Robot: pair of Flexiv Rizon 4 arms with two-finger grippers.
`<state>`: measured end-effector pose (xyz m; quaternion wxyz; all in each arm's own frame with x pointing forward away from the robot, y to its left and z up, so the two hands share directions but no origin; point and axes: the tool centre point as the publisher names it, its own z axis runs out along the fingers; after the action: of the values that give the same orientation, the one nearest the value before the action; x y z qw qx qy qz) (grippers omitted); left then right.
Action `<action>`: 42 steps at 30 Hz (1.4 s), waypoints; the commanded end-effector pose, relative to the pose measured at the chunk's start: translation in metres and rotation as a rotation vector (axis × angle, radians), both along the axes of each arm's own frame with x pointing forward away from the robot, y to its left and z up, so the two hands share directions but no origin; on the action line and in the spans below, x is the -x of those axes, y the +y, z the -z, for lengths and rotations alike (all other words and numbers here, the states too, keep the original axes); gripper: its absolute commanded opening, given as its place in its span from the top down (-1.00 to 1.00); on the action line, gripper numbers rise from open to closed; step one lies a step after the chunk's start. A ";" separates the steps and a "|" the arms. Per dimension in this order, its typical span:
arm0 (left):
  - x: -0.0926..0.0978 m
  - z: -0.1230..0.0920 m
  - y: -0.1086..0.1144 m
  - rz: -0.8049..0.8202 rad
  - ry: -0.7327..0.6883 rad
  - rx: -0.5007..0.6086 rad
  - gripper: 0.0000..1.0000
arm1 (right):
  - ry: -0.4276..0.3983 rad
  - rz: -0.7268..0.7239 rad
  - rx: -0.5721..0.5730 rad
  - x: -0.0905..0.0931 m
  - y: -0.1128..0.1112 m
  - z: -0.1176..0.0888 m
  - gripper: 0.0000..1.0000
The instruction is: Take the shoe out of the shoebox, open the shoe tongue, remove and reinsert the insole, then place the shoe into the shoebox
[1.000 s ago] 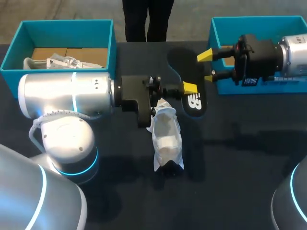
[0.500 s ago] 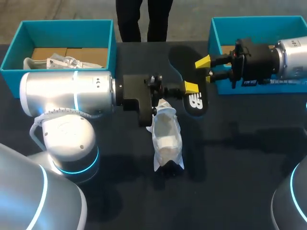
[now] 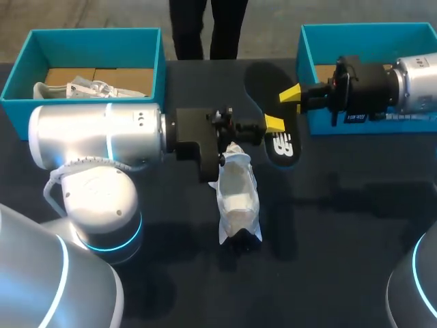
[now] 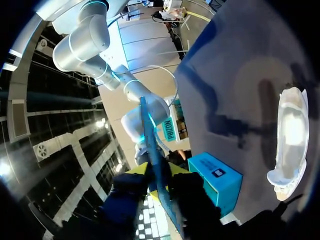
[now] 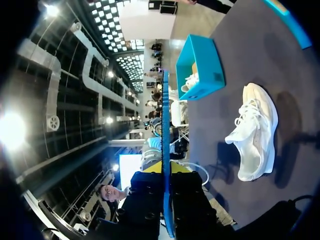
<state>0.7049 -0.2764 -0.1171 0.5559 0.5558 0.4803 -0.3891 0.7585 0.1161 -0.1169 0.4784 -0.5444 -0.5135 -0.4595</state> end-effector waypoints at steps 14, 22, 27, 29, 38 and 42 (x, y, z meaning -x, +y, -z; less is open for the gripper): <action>0.005 -0.002 0.047 0.016 0.218 -0.257 -1.00 | 0.025 0.016 0.009 -0.001 0.000 0.020 1.00; 0.001 -0.009 0.066 0.033 0.382 -0.521 -1.00 | 0.038 0.014 0.016 0.000 0.002 0.031 1.00; -0.009 -0.018 0.070 0.039 0.419 -0.658 -1.00 | 0.043 0.013 0.015 0.001 0.004 0.036 1.00; -0.013 -0.022 0.072 0.038 0.436 -0.733 -1.00 | 0.044 0.010 0.015 0.001 0.006 0.039 1.00; -0.031 -0.043 0.072 0.021 0.473 -1.036 -1.00 | 0.051 -0.013 0.029 0.002 0.014 0.047 1.00; -0.037 -0.050 0.072 0.021 0.477 -1.152 -1.00 | 0.051 -0.021 0.032 0.002 0.017 0.049 1.00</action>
<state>0.7339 -0.1999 -0.0732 0.2409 0.5935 0.6790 -0.3589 0.7522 0.1288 -0.1640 0.4857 -0.5594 -0.5125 -0.4341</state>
